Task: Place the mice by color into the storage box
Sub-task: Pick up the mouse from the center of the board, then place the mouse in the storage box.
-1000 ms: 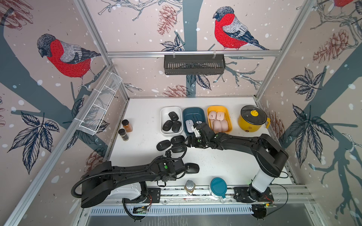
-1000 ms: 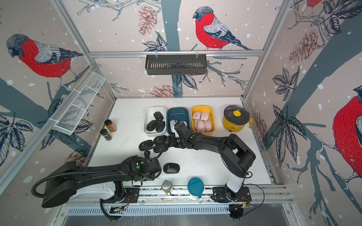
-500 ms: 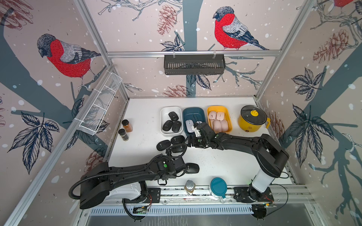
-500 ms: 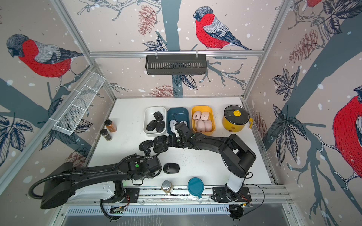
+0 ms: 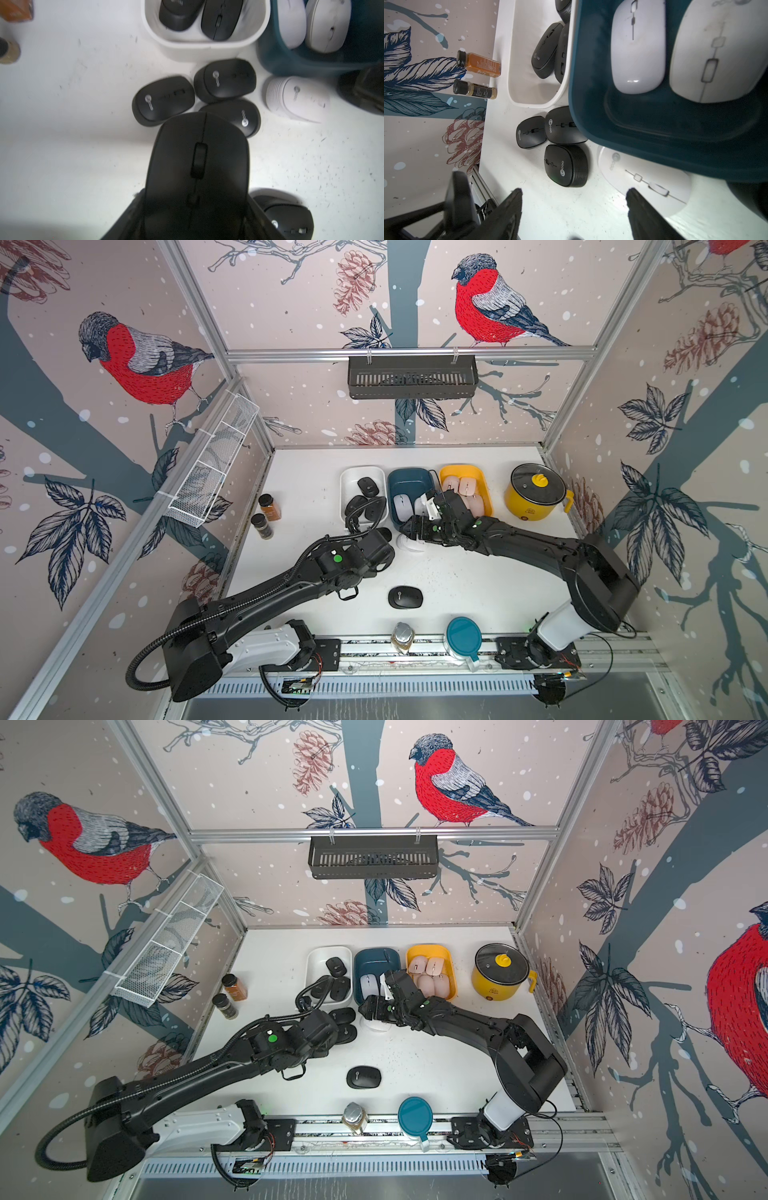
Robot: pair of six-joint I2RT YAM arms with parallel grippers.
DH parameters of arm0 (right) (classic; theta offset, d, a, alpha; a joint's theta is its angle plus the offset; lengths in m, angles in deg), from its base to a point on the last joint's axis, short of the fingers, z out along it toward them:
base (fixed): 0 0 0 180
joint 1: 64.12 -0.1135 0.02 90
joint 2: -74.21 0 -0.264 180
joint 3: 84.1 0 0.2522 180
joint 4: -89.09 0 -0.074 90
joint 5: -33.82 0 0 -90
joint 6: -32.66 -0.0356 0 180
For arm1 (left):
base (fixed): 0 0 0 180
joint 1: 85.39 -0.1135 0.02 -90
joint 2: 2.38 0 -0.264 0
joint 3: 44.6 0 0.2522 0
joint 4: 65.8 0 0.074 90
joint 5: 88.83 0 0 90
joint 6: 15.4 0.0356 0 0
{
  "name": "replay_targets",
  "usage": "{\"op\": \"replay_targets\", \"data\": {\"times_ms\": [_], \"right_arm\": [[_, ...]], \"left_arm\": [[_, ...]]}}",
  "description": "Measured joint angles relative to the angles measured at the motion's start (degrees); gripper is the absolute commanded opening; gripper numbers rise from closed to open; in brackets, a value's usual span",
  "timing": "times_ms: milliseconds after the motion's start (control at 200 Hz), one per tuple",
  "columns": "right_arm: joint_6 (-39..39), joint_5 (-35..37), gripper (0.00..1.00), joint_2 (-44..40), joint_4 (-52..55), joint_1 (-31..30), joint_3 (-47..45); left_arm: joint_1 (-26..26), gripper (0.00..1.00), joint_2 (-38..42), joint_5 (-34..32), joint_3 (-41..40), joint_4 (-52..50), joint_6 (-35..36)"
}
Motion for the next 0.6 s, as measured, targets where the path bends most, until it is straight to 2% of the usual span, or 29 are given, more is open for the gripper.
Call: {"op": "replay_targets", "data": {"times_ms": [245,600], "right_arm": [[0.2,0.8,0.80,-3.0,1.0,2.2,-2.1],[1.1,1.3,0.80,-6.3,3.1,4.9,-3.4]], "left_arm": [[-8.9,0.52,-5.3,-1.2,6.9,6.2,11.1],[-17.5,0.52,-16.9,-0.3,16.0,17.8,22.4]]}}
